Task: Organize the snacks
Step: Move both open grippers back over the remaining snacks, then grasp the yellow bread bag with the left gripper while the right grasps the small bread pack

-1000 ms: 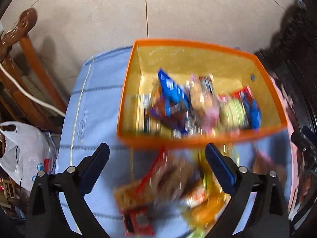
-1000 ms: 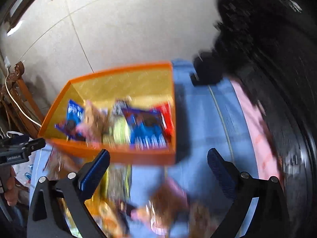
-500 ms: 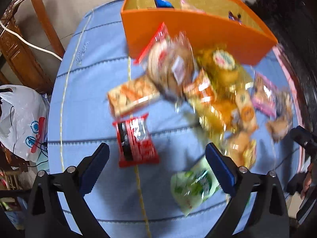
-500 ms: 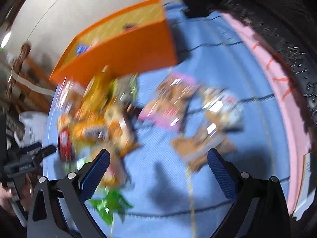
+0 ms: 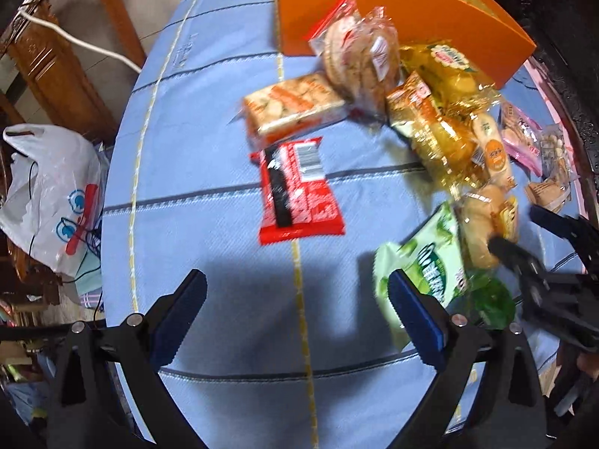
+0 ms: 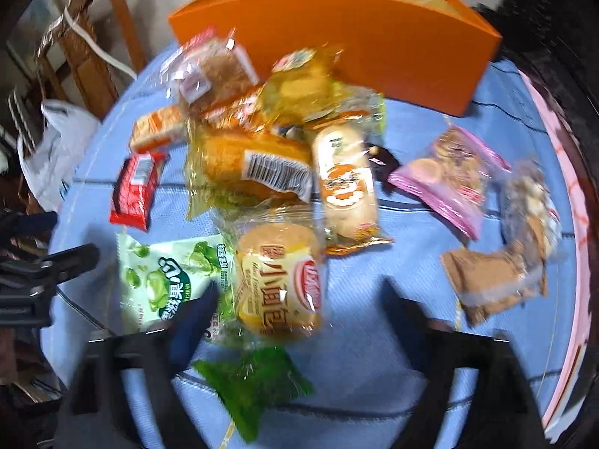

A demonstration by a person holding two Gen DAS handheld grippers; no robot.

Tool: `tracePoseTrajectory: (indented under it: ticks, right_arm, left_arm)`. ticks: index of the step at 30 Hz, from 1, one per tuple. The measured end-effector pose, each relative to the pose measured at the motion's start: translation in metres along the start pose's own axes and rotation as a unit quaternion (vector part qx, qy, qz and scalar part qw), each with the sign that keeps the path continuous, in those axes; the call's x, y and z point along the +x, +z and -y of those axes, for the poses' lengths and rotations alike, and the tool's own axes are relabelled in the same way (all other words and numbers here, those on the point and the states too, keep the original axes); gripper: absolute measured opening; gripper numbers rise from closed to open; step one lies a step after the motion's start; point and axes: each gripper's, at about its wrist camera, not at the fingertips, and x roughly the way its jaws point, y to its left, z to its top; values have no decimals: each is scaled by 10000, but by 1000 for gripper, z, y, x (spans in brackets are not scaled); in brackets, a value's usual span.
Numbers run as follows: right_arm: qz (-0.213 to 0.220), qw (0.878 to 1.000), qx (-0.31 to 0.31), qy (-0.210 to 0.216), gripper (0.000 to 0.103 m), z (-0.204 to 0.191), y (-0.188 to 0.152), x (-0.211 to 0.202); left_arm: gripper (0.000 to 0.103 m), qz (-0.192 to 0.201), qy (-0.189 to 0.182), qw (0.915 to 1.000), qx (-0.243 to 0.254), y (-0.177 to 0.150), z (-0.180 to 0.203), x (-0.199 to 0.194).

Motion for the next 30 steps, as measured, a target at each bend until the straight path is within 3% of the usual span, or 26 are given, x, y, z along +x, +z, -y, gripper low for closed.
tracePoseTrajectory:
  ticks: [1, 3, 7, 15, 19, 26, 30]
  right_arm:
    - [-139, 9999, -87, 9, 60, -2, 2, 8]
    - [-268, 9996, -132, -24, 60, -6, 3, 18]
    - [-300, 9992, -249, 12, 53, -8, 4, 22]
    - [-22, 9949, 813, 594, 52, 59, -9, -19]
    - [-32, 9891, 1279, 724, 53, 91, -24, -28]
    - [-47, 9856, 1417, 918, 53, 101, -33, -32]
    - [-158, 9842, 1475, 964, 53, 104, -36, -26]
  left_arm:
    - [95, -21, 16, 10000, -2, -2, -1, 0]
    - [95, -20, 12, 10000, -19, -3, -3, 1]
    - [95, 4, -51, 9999, 93, -5, 2, 0]
    - [95, 219, -290, 9974, 622, 14, 38, -3]
    - [95, 542, -399, 9889, 1321, 37, 75, -4]
    - [95, 565, -408, 9770, 2014, 76, 120, 16]
    - [95, 345, -323, 9709, 2349, 87, 144, 35]
